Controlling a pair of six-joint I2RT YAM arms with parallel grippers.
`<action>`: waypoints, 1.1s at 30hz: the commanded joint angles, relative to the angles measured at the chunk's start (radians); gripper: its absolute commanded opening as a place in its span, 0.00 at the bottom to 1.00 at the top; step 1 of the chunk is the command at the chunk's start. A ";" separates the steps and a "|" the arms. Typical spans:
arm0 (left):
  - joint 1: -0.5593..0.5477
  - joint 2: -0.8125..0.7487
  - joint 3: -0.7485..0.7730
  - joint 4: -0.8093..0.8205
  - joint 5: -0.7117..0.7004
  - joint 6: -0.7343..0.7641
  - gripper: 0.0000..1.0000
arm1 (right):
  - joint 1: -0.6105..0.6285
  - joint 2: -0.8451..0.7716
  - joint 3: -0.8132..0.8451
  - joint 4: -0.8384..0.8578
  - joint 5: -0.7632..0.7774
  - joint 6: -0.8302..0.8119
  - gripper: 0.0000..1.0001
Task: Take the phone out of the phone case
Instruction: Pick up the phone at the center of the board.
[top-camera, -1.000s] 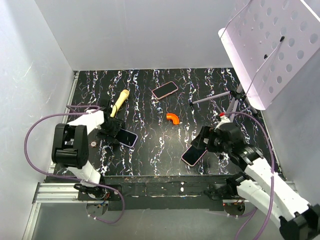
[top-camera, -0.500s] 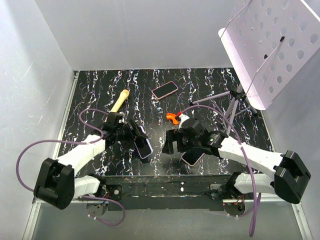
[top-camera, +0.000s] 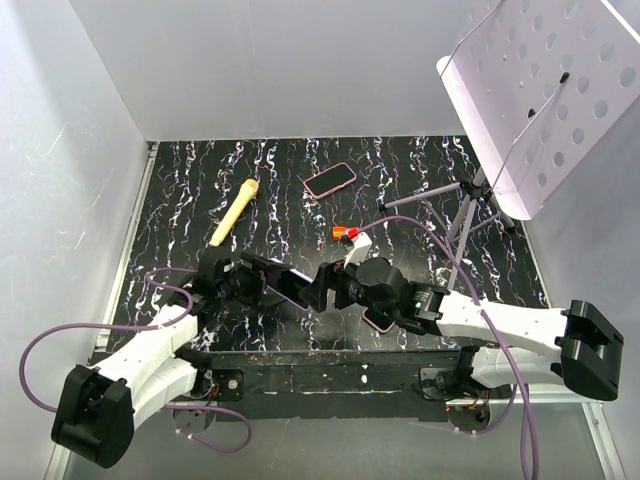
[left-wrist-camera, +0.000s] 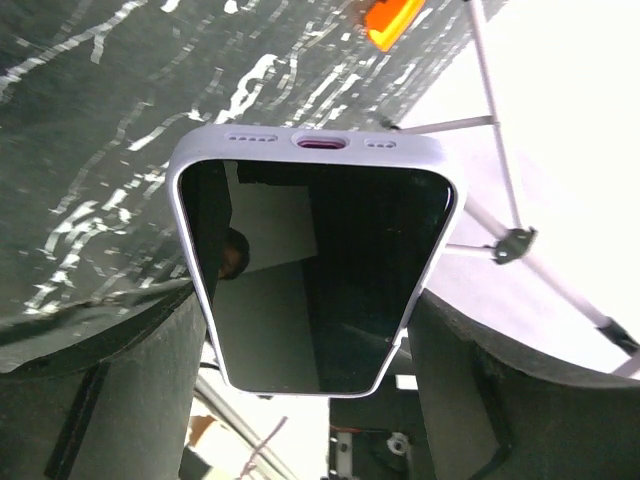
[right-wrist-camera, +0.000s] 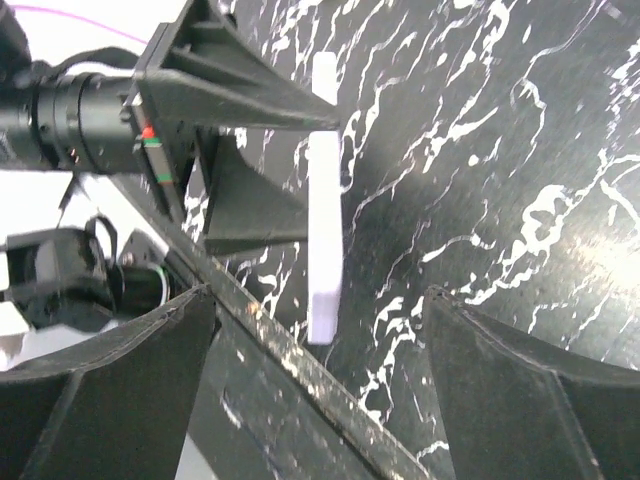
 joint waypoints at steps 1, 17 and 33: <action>0.000 -0.035 0.075 0.065 0.064 -0.193 0.00 | 0.015 0.035 0.003 0.173 0.184 0.010 0.85; 0.000 -0.029 0.147 -0.146 0.054 0.084 0.98 | -0.031 0.145 0.073 0.055 0.175 0.035 0.01; 0.000 -0.126 0.446 -0.486 -0.166 1.103 0.98 | -0.316 0.071 0.308 -0.631 -0.251 -0.463 0.01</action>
